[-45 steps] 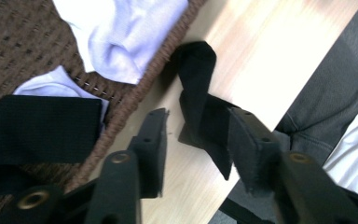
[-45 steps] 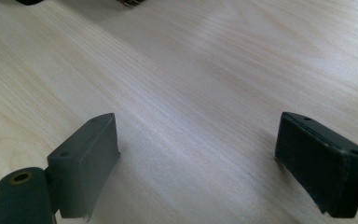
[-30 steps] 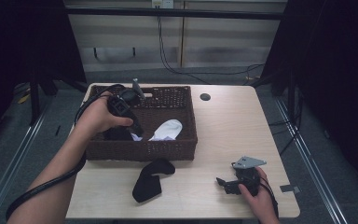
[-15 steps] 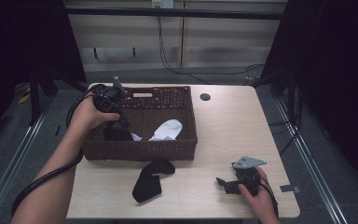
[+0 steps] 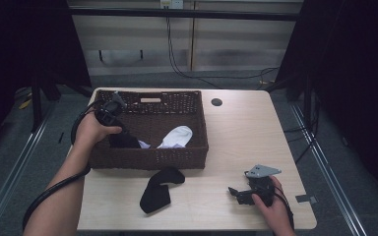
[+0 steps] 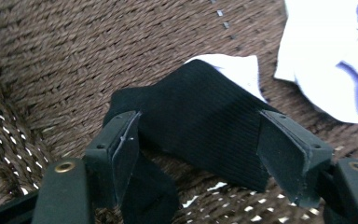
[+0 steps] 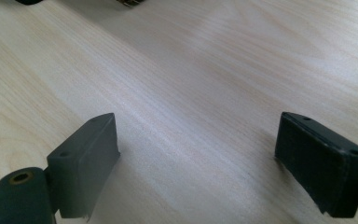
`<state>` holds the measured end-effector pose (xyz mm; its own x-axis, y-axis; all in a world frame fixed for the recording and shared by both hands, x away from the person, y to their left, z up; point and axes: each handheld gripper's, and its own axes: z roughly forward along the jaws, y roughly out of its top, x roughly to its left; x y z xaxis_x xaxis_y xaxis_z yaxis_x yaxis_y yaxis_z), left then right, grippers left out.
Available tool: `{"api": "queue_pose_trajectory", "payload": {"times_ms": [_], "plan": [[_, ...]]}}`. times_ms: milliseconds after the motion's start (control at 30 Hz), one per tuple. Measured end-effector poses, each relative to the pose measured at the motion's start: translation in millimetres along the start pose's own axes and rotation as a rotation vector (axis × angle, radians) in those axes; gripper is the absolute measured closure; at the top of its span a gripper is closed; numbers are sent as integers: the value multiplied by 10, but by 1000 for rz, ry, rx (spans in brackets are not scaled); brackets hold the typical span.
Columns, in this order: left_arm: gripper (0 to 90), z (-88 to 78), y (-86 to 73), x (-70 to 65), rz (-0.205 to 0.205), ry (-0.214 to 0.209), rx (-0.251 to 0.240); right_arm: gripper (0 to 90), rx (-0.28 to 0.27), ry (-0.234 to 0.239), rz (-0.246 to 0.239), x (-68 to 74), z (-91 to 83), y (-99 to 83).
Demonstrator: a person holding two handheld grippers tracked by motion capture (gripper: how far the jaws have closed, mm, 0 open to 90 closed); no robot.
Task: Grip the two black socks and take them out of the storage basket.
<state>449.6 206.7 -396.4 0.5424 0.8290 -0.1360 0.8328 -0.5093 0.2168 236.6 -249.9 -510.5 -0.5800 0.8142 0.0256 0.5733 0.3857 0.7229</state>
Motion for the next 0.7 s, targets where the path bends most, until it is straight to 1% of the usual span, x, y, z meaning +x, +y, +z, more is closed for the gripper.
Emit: {"api": "queue_pose_trajectory", "payload": {"times_ms": [33,67,100,133,167,200,233,300,400,467,500,533,600,633,667,700], "plan": [[295,34,-23,41,-7,1,11,123,0,0,0,0,0,0],[295,34,-23,41,-7,1,11,123,0,0,0,0,0,0],[294,66,-43,76,-14,12,20,123,-1,0,-2,-1,1,0],[294,79,-52,88,-23,15,20,123,-1,0,-1,-1,1,0],[294,79,-52,88,-23,15,20,123,-1,0,-2,-1,1,0],[294,102,-67,120,-28,14,28,123,-1,0,-2,-1,1,0],[295,102,-67,120,-28,14,28,123,-1,0,-2,-1,1,0],[295,127,-77,137,-40,19,22,123,-1,0,-2,-2,1,0],[295,168,-91,157,-47,25,32,123,-1,0,-2,-1,1,0],[296,226,-107,168,-46,29,58,123,-1,0,-2,-2,1,0],[298,226,-107,168,-46,29,58,123,-1,0,-2,-2,1,0],[301,265,-117,166,-47,39,70,123,1,0,0,0,0,-1],[330,292,-127,175,-50,31,89,123,1,0,0,0,0,-1],[338,304,-133,177,-47,35,92,123,1,0,0,0,-1,-1],[377,310,-138,178,-52,38,101,123,1,0,0,0,0,-1],[437,321,-143,177,-56,34,107,123,1,0,0,0,0,-1]]}}
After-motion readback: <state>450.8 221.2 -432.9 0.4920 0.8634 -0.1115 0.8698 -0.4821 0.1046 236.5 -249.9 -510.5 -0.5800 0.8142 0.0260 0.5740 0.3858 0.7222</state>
